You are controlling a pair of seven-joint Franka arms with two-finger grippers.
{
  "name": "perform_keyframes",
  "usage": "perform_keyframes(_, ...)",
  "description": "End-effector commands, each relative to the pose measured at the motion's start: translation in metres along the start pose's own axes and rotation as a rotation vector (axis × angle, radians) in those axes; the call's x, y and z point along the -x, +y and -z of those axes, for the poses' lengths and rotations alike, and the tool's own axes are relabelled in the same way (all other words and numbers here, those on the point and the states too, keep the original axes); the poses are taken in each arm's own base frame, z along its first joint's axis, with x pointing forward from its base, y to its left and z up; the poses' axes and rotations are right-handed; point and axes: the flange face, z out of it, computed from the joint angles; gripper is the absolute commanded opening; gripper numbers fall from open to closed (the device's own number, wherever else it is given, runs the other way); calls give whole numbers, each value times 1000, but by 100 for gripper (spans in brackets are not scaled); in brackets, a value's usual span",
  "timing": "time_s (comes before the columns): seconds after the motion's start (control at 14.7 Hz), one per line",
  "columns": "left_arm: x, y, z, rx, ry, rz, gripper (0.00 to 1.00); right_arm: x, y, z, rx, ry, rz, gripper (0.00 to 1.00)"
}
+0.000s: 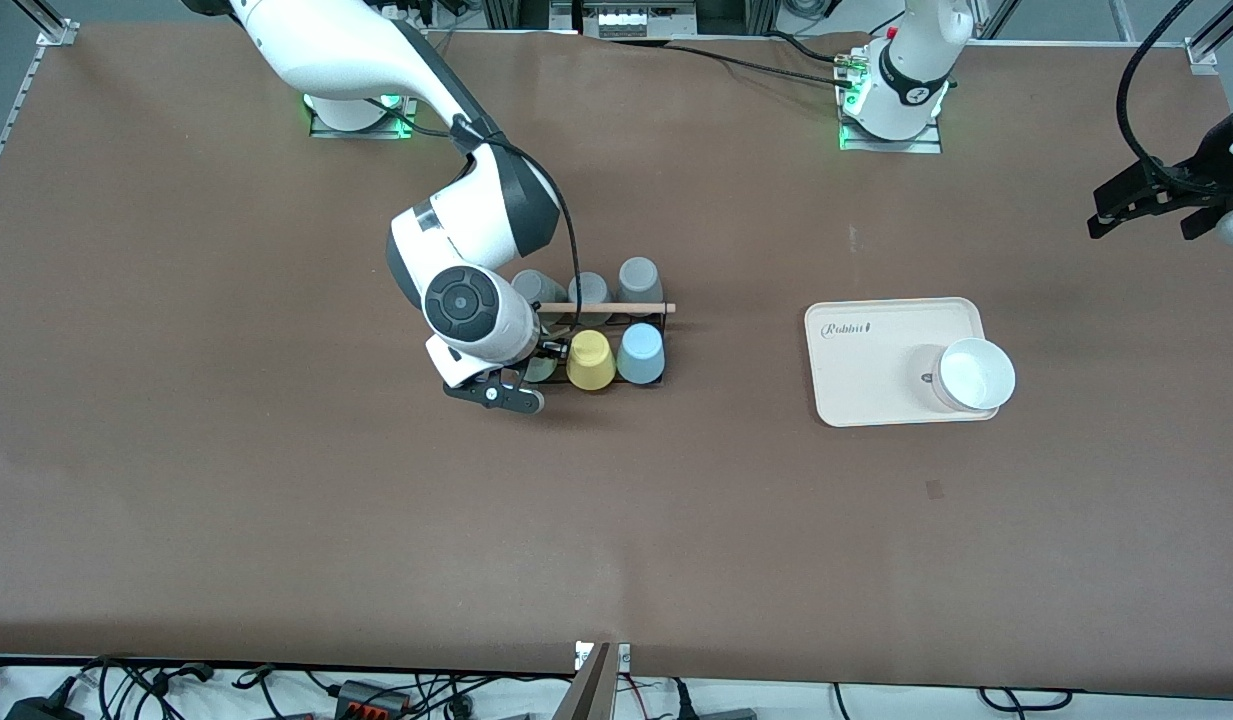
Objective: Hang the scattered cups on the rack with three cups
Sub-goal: 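Open the right gripper and withdraw it from the rack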
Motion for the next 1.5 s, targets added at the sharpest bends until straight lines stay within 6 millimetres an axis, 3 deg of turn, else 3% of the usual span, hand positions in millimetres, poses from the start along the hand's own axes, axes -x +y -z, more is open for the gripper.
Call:
perform_keyframes(0.0, -1, 1, 2, 14, -7, -21, 100, -2, -6, -3, -8, -7, -17, 22)
perform_keyframes(0.07, -1, 1, 2, 12, -7, -21, 100, -2, -6, -8, -4, -10, -20, 25)
perform_keyframes(0.14, -1, 1, 1, 12, -8, -21, 100, -4, -6, -9, -5, -10, -23, 43)
perform_keyframes(0.2, 0, 0, 1, 12, -8, -19, 100, -4, -6, -8, -5, -8, -26, 86)
perform_keyframes(0.27, -1, 1, 1, 12, -8, -21, 100, -4, -5, -6, -7, -6, -27, 100)
perform_keyframes(0.41, -1, 1, 0, 12, -11, -20, 100, -7, -3, 5, -19, 5, -26, 100)
perform_keyframes(0.61, -1, 1, 0, 12, -13, -21, 100, -11, 3, 43, -36, 32, -28, 100)
perform_keyframes(0.95, -1, 1, 0, 12, -13, -20, 100, -34, 54, 122, -75, 67, -80, 100)
perform_keyframes(1.09, -1, 0, 0, 12, -13, -19, 100, -48, 84, 156, -93, 84, -79, 100)
perform_keyframes(1.43, -1, 0, 1, 14, -10, -19, 100, -98, 197, 206, -126, 148, 46, 100)
